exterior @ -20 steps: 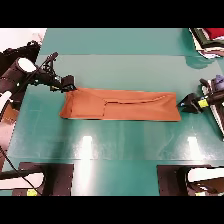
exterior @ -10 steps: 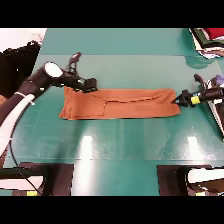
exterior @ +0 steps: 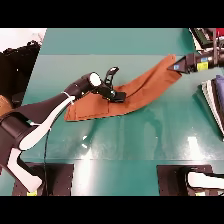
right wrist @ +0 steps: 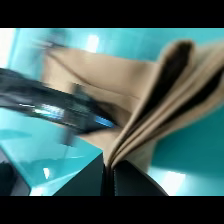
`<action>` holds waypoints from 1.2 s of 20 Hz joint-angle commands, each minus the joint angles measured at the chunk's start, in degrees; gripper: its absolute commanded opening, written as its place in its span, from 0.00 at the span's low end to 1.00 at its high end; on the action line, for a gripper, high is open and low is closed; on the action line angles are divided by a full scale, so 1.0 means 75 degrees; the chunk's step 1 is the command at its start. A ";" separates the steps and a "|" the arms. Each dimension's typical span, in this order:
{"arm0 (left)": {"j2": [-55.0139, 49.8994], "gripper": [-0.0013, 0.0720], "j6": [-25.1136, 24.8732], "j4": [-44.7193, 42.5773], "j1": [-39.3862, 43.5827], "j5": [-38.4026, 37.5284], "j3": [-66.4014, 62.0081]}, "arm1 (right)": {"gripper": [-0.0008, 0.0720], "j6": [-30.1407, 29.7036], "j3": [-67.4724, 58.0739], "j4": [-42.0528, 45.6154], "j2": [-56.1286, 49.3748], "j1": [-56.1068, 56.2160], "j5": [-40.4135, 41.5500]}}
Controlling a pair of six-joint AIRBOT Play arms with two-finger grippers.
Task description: Fold the shirts.
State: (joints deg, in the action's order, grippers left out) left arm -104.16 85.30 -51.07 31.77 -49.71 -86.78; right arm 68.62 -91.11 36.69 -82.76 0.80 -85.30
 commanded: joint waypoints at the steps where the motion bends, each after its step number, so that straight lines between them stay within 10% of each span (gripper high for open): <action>1: -0.0379 0.05 0.0026 0.0213 0.0178 0.0029 -0.0230 | 0.03 0.0254 -0.0941 -0.0152 0.0131 0.0880 0.0201; 11: 0.0542 0.05 0.0026 -0.0577 -0.1376 -0.1014 -0.1008 | 0.03 0.0245 -0.1253 -0.0154 -0.0446 0.2973 0.0997; 18: 0.3086 0.05 -0.0038 -0.1801 -0.4124 -0.1594 -0.1008 | 0.03 -0.0233 -0.1926 -0.0079 -0.2244 0.5887 0.3506; 19: 0.3311 0.05 -0.0035 -0.1798 -0.4409 -0.1670 -0.1005 | 0.05 -0.0251 -0.2253 0.0061 -0.2687 0.6251 0.3803; 22: 0.3710 0.05 -0.0035 -0.1798 -0.5013 -0.2014 -0.1005 | 0.59 -0.0248 -0.3121 0.0332 -0.3687 0.6811 0.3669; 24: 0.3754 0.05 -0.0038 -0.1798 -0.5129 -0.2320 -0.1005 | 0.49 -0.0149 -0.3509 0.0449 -0.3969 0.6752 0.2620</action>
State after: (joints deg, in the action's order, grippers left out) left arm -78.19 85.06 -63.88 -3.53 -63.92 -94.28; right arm 67.11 -113.03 38.30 -107.90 49.21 -61.08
